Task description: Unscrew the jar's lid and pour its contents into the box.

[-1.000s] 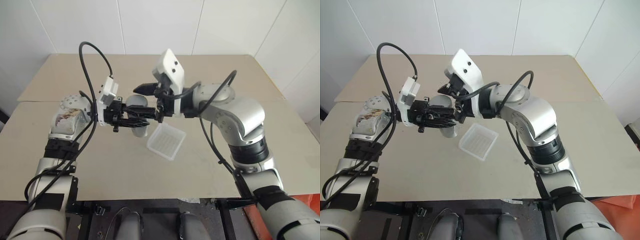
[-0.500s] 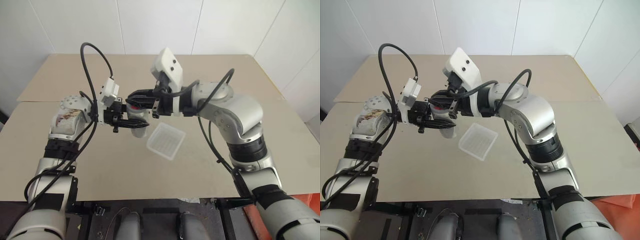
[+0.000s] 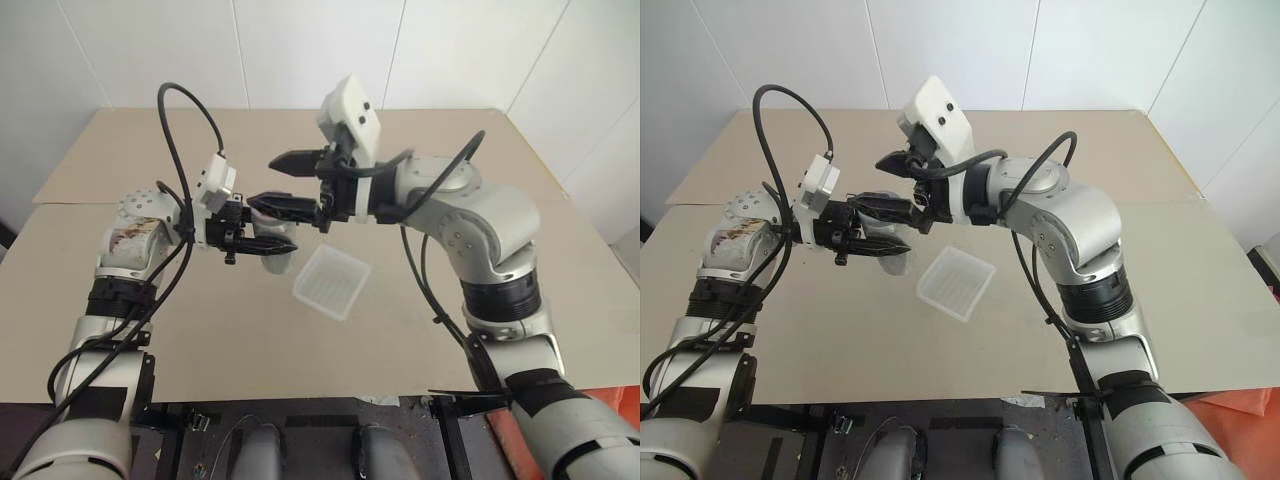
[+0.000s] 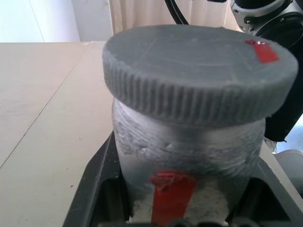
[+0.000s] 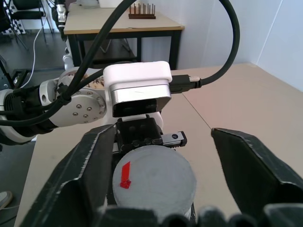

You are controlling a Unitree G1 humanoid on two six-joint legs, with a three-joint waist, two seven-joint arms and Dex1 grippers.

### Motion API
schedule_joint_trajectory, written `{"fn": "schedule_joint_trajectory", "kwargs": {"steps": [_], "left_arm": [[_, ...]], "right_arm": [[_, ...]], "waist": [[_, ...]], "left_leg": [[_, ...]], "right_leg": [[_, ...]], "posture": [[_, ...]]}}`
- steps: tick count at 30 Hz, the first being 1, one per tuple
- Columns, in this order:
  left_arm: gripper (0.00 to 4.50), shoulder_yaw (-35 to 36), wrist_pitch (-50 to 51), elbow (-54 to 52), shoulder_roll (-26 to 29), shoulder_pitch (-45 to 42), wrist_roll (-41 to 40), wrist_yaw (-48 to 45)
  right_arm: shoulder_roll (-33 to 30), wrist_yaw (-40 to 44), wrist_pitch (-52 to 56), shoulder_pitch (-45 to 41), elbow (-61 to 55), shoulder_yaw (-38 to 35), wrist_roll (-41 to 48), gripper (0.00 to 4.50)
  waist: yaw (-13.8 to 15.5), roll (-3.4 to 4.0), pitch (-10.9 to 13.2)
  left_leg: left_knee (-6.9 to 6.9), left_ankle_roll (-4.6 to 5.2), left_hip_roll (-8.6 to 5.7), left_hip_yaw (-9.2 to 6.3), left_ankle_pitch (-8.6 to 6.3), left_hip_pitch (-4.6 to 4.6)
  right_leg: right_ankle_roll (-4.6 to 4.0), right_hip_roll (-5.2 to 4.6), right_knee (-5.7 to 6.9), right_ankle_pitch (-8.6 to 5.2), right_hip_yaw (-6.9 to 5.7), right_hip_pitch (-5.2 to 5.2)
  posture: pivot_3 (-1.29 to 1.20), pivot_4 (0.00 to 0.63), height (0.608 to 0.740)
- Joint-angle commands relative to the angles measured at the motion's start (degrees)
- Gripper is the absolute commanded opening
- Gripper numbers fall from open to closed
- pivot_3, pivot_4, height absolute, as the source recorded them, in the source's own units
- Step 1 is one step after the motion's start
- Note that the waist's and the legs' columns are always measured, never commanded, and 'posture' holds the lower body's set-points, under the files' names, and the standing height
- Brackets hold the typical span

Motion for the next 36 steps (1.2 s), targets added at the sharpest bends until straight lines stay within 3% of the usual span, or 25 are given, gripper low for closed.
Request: {"fn": "schedule_joint_trajectory", "kwargs": {"steps": [1, 8, 12, 36], "left_arm": [[1.93, 1.24, -0.3, -1.85, 0.73, -0.65, -1.12, -0.19], [1.93, 1.13, -0.43, -2.0, 0.77, -0.66, -1.01, -0.22], [1.93, 1.16, -0.33, -2.32, 0.82, -0.31, -1.08, -0.16], [1.93, 1.37, -0.51, -2.5, 1.15, 0.34, -1.11, -0.09]], "right_arm": [[-0.49, 0.75, 0.28, -0.17, -2.69, 0.17, 0.74, 3.73], [-0.95, 1.5, -1.34, 0.91, -2.79, 2.94, -1.09, 3.73], [-0.71, 1.08, -1.61, 1.06, -3.26, 3.03, -1.58, 4.49], [1.24, 0.84, -1.25, 1.68, -0.89, 3.58, -2.52, 4.49]], "waist": [[0.0, 0.0, 0.0], [0.0, 0.0, 0.0], [0.01, 0.0, 0.0], [-0.02, 0.0, 0.0]], "left_leg": [[0.0, 0.0, 0.0, 0.0, 0.0, 0.0], [0.0, 0.0, 0.0, 0.0, 0.0, 0.0], [0.0, 0.0, 0.0, 0.0, 0.0, 0.0], [0.0, 0.0, 0.0, 0.0, 0.0, 0.0]], "right_leg": [[0.0, 0.0, 0.0, 0.0, 0.0, 0.0], [0.0, 0.0, 0.0, 0.0, 0.0, 0.0], [0.0, 0.0, 0.0, 0.0, 0.0, 0.0], [0.0, 0.0, 0.0, 0.0, 0.0, 0.0]], "posture": [[0.0, 0.15, 0.74], [0.0, 0.15, 0.74], [0.0, 0.15, 0.74], [0.0, 0.15, 0.74]]}}
